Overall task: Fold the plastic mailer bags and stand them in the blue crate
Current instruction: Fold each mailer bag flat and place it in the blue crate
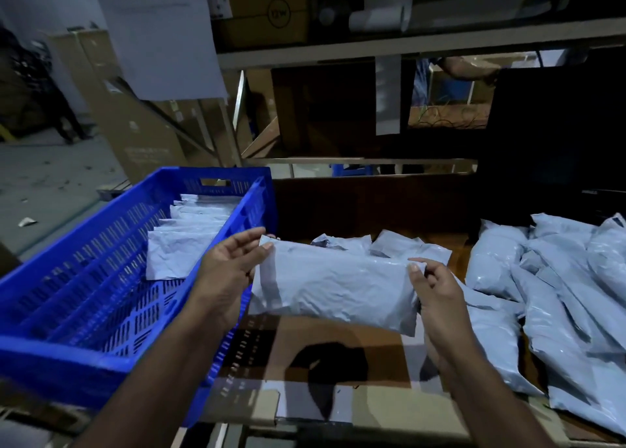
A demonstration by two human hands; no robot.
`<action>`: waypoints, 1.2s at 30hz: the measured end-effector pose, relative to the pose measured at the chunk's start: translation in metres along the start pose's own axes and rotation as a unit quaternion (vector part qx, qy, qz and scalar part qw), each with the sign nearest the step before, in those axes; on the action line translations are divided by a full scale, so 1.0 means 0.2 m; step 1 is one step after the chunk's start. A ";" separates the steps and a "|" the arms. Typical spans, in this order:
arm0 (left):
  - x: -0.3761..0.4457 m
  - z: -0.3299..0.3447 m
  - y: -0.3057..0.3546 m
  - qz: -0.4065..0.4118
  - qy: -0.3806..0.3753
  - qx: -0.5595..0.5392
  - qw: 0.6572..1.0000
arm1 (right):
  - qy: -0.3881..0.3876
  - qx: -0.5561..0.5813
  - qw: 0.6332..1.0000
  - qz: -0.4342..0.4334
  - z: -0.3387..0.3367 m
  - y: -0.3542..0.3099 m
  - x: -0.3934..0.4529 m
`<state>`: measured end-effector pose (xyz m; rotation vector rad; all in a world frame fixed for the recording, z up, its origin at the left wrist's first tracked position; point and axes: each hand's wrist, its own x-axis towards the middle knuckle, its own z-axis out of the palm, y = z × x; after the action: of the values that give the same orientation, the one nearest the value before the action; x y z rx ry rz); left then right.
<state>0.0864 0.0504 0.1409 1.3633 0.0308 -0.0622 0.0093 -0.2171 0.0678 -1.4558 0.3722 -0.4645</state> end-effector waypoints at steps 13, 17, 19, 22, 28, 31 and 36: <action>0.14 -0.68 0.58 0.171 -0.001 0.093 0.981 | -0.200 -0.071 0.958 -0.192 0.61 -0.50 -0.06; 0.24 -1.05 0.77 0.211 -0.007 0.199 0.957 | -0.250 -0.095 0.944 -0.193 0.99 -0.58 -0.04; 0.32 -1.23 0.84 0.226 -0.001 0.255 0.940 | -0.249 -0.149 0.925 -0.244 1.19 -0.59 -0.01; 0.46 -1.47 0.87 0.226 0.009 0.317 0.921 | -0.251 -0.225 0.896 -0.290 1.44 -0.57 0.03; 0.69 -1.59 0.72 0.221 -0.020 0.534 0.816 | -0.278 -0.453 0.794 -0.294 1.69 -0.42 0.14; 0.79 -1.54 0.59 0.179 -0.099 0.623 0.755 | -0.298 -0.584 0.699 -0.284 1.73 -0.36 0.18; 0.94 -1.44 0.36 0.141 -0.170 0.757 0.615 | -0.305 -0.722 0.572 -0.240 1.84 -0.28 0.20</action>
<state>0.2834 0.3411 0.1407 3.0394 -0.7308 -0.0826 0.2273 0.0747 0.1569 -3.2498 -0.4131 0.1058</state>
